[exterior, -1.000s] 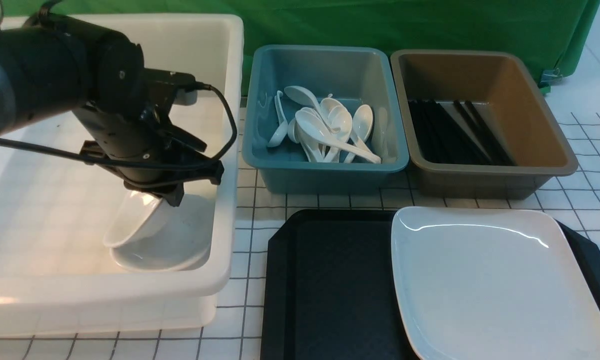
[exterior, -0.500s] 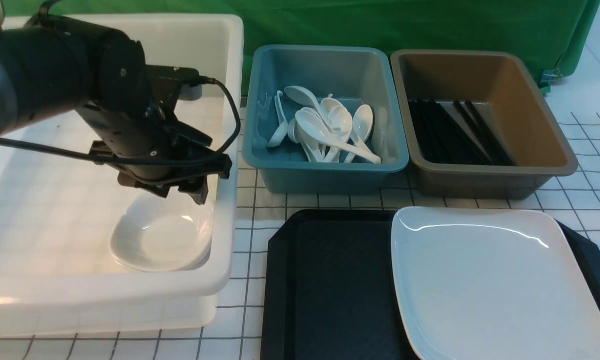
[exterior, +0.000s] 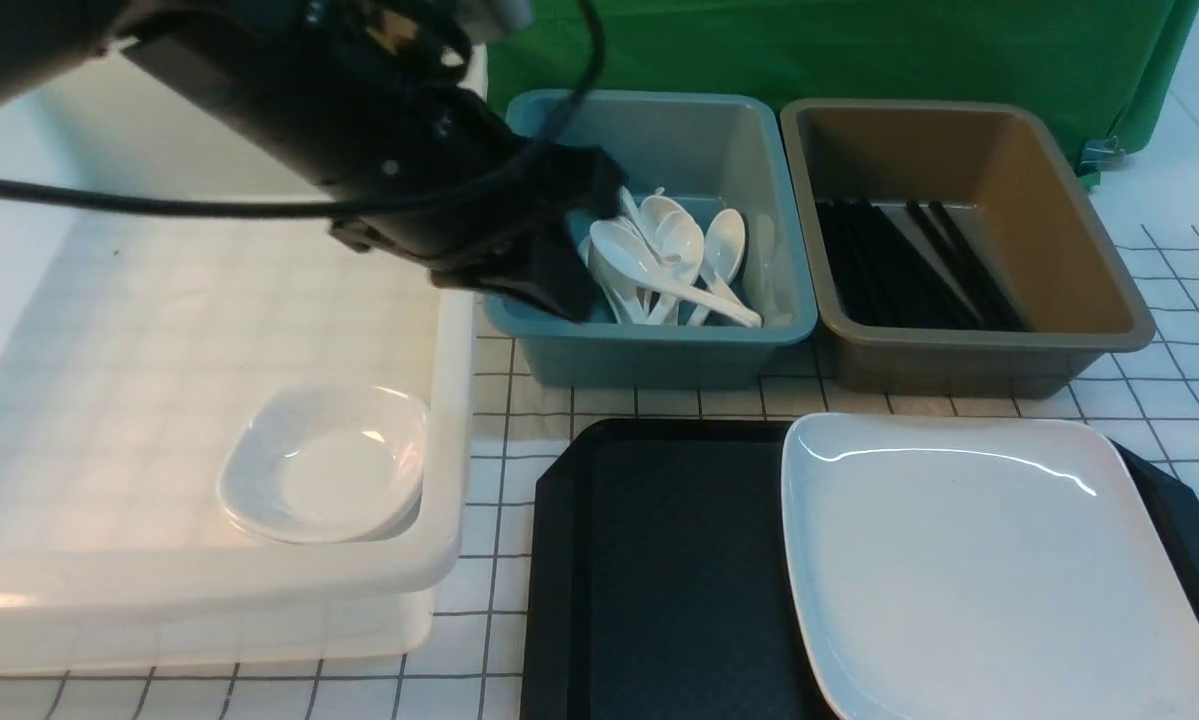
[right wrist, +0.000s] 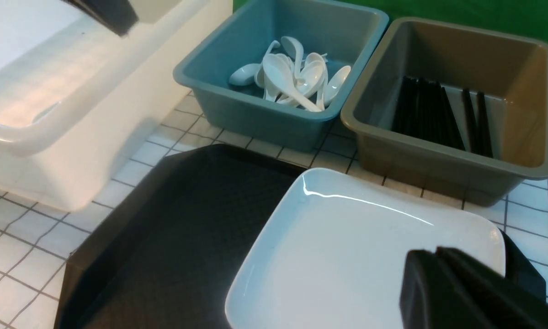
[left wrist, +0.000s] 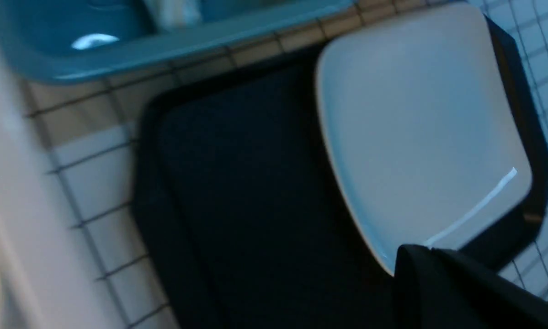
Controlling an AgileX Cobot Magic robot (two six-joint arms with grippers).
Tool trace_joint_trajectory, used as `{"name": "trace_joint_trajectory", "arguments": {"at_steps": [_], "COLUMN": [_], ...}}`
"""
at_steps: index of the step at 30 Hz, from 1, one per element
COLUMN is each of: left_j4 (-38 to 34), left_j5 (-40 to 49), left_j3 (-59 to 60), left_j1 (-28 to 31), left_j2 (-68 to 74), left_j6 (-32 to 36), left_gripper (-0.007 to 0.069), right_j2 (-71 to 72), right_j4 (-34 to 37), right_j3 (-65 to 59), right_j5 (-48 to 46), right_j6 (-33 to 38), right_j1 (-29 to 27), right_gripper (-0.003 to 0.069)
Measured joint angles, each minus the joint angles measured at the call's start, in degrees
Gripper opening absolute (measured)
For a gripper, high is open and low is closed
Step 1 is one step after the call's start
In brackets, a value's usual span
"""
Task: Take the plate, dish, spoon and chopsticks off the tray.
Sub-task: Use the left arm to grab a plate from the dinner plate
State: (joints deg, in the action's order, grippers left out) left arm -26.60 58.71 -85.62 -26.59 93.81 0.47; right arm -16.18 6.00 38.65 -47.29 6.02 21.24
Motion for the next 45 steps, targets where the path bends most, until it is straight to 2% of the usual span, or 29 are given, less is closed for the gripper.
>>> {"name": "trace_joint_trajectory", "arguments": {"at_steps": [7,12,18,21,26,34,45], "left_j4": [-1.4,-1.1,3.9,4.2,1.8,-2.0,-8.5], "left_j5": [-2.3,-5.6,-8.1,-9.3,-13.2,-18.5,-24.6], "left_j3": [0.0,0.0,0.1,1.1,3.2,8.0,9.4], "left_j1": [-12.2,-17.4,-18.8,-18.8,-18.8,-18.8,-18.8], "left_j2": [7.9,14.3,18.8,19.7,20.3,21.3,21.7], "left_j6": [-2.7,-6.1,-12.1,-14.2,-14.6,-14.6,-14.6], "left_gripper": [0.0017,0.0116,0.0288,0.0374,0.0442,0.0448,0.0391], "right_j2": [0.0,0.0,0.0,0.0,0.0,0.0,0.0], "right_j4": [0.0,0.0,0.0,0.0,0.0,0.0,0.0], "right_j3": [0.0,0.0,0.0,0.0,0.0,0.0,0.0], "right_j5": [-1.8,-3.2,-4.0,-4.1,-4.2,-4.2,-3.9], "right_j6": [-0.1,-0.1,-0.1,-0.1,-0.1,-0.1,-0.1], "right_j1": [0.0,0.0,0.0,0.0,0.0,0.0,0.0], "right_gripper": [0.0002,0.0002,0.0006,0.0009,0.0010,0.0013,0.0019]}}
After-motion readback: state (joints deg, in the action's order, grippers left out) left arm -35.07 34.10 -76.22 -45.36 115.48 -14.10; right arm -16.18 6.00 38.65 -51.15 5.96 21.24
